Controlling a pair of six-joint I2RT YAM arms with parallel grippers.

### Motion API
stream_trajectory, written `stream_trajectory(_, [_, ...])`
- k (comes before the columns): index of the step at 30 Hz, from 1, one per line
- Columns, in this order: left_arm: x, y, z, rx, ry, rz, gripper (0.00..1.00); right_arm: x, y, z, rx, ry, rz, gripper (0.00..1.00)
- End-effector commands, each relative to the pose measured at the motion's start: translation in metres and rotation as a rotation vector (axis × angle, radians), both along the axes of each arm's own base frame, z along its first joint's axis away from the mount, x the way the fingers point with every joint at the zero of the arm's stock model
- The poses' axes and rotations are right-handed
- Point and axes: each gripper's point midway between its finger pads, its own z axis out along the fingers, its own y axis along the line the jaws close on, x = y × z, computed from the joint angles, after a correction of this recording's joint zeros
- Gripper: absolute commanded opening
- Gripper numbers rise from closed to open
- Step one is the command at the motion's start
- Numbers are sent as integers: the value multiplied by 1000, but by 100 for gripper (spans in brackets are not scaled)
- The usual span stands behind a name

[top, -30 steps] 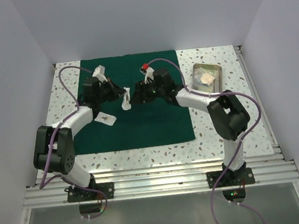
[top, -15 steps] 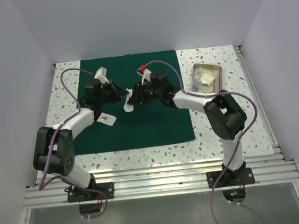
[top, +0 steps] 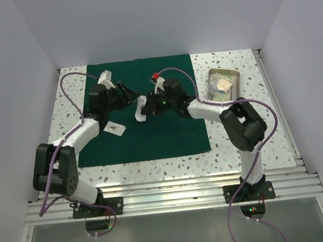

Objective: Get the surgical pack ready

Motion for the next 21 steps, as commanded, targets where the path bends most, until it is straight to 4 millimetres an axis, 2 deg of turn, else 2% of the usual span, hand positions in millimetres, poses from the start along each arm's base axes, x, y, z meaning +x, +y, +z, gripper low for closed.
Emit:
stream_trajectory(1, [6,26,9,72,-25,89,61,14,-20,37,34,-63,-62,18])
stream_trajectory(4, [9,60,-1,127,16,190,67,27,-54,42,23,-52,-123,18])
stream_trajectory(5, [9,71,-1,155,17,230,71,40,-80,39,17,-37,-176,18])
stream_trajectory(7, [2,86,-12,188,53,278,77,51,-114,50,25,-42,-239,18])
stream_trajectory(8, [0,97,-8,203,40,326,85,64,-151,42,3,-21,-319,18])
stream_trajectory(9, [-3,101,-9,208,39,345,89,68,-170,48,-3,-26,-359,18])
stream_trajectory(10, [-10,107,-18,217,52,363,92,73,-190,46,-20,-12,-401,18])
stream_trajectory(11, [-13,112,-12,218,33,389,96,81,-228,38,-51,23,-479,19])
stream_trajectory(12, [-15,113,-12,213,22,395,98,84,-247,35,-66,35,-527,19])
stream_trajectory(13, [-22,118,-23,213,40,405,100,87,-264,34,-71,48,-565,19])
stream_trajectory(14, [-25,121,-20,197,32,419,100,90,-294,28,-85,80,-620,18])
stream_trajectory(15, [-26,124,-19,189,25,430,100,91,-307,25,-94,90,-643,18])
stream_trajectory(16, [-31,129,-28,188,44,445,100,92,-325,21,-117,100,-684,18])
stream_trajectory(18, [-34,137,-27,191,39,483,100,90,-361,8,-232,135,-765,18])
stream_trajectory(21, [-40,144,-32,206,45,503,100,84,-376,-6,-346,169,-755,19])
